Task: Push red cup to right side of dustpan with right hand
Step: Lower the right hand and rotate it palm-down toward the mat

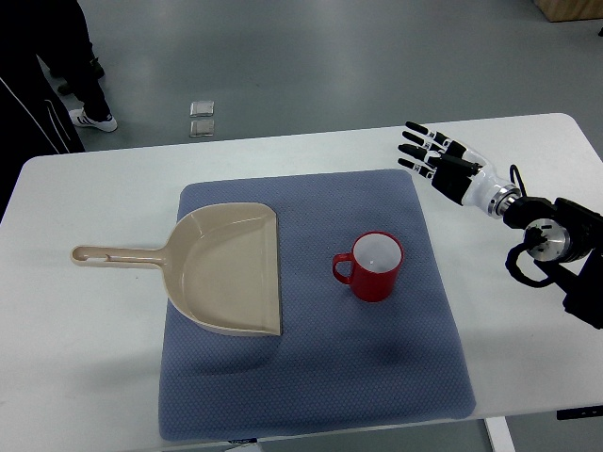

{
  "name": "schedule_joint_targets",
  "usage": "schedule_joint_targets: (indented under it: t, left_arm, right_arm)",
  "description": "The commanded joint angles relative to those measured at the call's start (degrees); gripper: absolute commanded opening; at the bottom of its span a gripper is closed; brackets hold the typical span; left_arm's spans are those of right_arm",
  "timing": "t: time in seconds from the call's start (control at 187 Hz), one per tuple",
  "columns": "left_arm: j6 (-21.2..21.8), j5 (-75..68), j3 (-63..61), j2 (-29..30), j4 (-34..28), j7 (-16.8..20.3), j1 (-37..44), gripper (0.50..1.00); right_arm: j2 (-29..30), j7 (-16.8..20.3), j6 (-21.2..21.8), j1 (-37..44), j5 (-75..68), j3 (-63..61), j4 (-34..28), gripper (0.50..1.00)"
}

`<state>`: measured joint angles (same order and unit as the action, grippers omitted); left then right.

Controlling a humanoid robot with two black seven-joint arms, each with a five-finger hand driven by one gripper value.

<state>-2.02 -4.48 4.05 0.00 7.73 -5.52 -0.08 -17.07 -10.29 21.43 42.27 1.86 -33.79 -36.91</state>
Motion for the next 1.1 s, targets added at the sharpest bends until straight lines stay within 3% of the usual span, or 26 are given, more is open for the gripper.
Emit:
schedule_joint_targets:
  t: [0.0, 0.59, 0.858, 1.094]
  left_arm:
    - [0.2, 0.0, 0.0, 0.0, 0.0, 0.0, 0.0, 1.0]
    - [0.2, 0.1, -0.3, 0.0, -0.4, 0.1, 0.1, 1.0]
    - [0.2, 0.1, -0.4, 0.0, -0.4, 0.1, 0.1, 1.0]
    - [0.2, 0.1, -0.4, 0.0, -0.3, 0.1, 0.1, 1.0]
  right_arm:
    - [0.0, 0.0, 0.1, 0.0, 0.1, 0.0, 0.0, 0.934]
    - [-1.3, -0.3, 0.1, 1.9, 0.0, -0.2, 0.1, 0.934]
    - [-2.0, -1.4, 3.7, 1.9, 2.8, 0.0, 0.1, 0.934]
    - [-4.8, -8.9, 5.3, 1.1, 13.9, 0.0, -0.4, 0.934]
